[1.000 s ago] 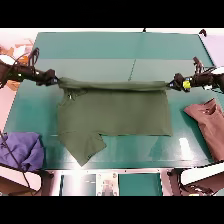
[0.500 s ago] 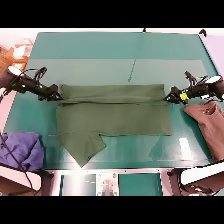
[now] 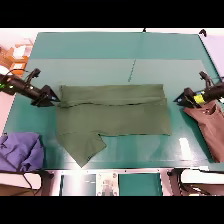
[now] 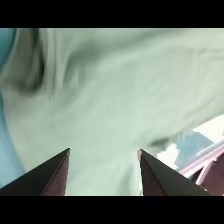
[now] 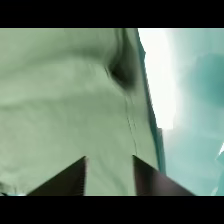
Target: Fold the shirts.
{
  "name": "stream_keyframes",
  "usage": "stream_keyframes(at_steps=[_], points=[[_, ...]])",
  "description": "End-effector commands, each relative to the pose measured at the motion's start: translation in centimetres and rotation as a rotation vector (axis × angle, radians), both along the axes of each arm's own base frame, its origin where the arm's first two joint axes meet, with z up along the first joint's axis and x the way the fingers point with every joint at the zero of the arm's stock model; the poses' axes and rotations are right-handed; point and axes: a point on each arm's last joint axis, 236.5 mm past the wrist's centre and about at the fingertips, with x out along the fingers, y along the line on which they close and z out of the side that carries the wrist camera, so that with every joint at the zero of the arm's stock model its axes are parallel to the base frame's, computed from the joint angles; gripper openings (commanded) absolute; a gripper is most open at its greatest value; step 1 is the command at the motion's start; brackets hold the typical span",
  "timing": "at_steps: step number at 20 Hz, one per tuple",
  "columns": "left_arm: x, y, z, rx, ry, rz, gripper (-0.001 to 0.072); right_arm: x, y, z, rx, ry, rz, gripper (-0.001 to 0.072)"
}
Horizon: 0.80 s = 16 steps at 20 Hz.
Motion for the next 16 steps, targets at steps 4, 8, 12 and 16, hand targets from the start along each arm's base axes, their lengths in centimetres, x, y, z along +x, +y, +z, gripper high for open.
stream_keyframes(at_steps=[4, 8, 12, 16], points=[[-10.2, -0.3, -0.5, 0.099, -0.064, 0.147, 0.0496, -11.5, 1.4, -2.5, 0.015, 0.071, -0.324, 0.0501], [-17.0, -2.9, -5.0, 0.076, 0.05, 0.205, 0.0496, -15.4, 4.8, -6.8, 0.032, 0.092, -0.422, 0.0517], [-18.1, -5.1, -6.8, 0.008, 0.085, 0.251, 0.0495, -13.8, 6.6, -7.9, 0.125, 0.005, -0.533, 0.0514], [-17.7, -6.9, -7.6, 0.043, 0.064, 0.218, 0.0495, -11.9, 5.5, -9.2, 0.094, -0.041, -0.621, 0.0513]])
